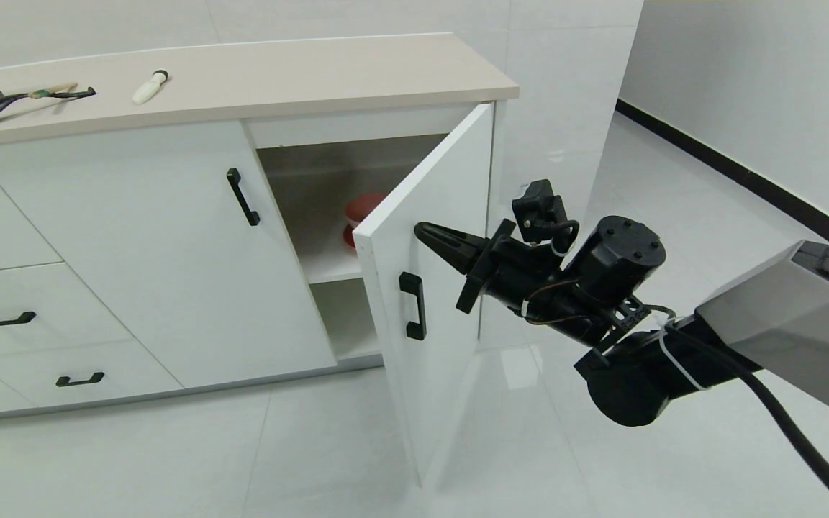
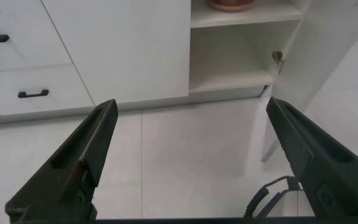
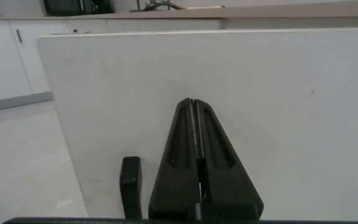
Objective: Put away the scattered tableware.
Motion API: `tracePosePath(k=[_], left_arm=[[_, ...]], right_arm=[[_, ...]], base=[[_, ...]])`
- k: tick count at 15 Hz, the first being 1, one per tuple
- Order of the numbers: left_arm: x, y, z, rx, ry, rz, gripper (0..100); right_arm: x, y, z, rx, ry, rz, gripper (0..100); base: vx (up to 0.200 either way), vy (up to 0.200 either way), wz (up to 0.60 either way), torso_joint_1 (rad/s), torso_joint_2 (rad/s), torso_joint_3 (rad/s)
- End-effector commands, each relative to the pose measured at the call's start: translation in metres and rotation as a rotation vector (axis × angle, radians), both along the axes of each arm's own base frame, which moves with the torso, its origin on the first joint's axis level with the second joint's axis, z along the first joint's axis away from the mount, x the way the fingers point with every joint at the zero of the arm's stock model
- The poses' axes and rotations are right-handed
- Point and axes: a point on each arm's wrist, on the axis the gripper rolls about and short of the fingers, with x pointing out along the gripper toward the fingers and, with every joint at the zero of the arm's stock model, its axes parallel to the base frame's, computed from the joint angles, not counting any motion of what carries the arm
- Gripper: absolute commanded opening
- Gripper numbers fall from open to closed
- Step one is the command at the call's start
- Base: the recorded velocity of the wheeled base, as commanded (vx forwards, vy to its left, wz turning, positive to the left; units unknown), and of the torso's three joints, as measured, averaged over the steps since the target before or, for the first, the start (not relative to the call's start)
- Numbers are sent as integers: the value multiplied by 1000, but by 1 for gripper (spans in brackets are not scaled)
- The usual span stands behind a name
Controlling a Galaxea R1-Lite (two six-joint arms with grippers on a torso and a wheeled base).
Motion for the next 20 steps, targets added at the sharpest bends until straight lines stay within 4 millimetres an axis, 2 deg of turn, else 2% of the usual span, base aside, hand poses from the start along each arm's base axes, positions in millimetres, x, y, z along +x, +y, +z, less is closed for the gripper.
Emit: tracePosePath(k=[1,4,6,9,16,20], left_arm=[[0,0,0,0,-1,0,100],[0,0,0,0,-1,0,100],[0,0,0,0,-1,0,100],[0,0,0,0,-1,0,100],[0,0,0,0,-1,-1,100],[0,0,0,1,1,-1,100]], right_arm=[[5,12,-10,-2,5,14,0],[8,31,-13,26,-21,36,0],[17,54,-18,104,-21,22,0],[24,71,-29,185,-37,57,0],[13,85,-34,184,-30,93,0],[3,83,-22,204,-27,116,0]], base=[[0,0,0,0,0,0],[0,0,0,0,0,0],[0,0,0,0,0,0],[0,0,0,0,0,0],[0,0,0,0,0,0],[0,0,0,0,0,0]])
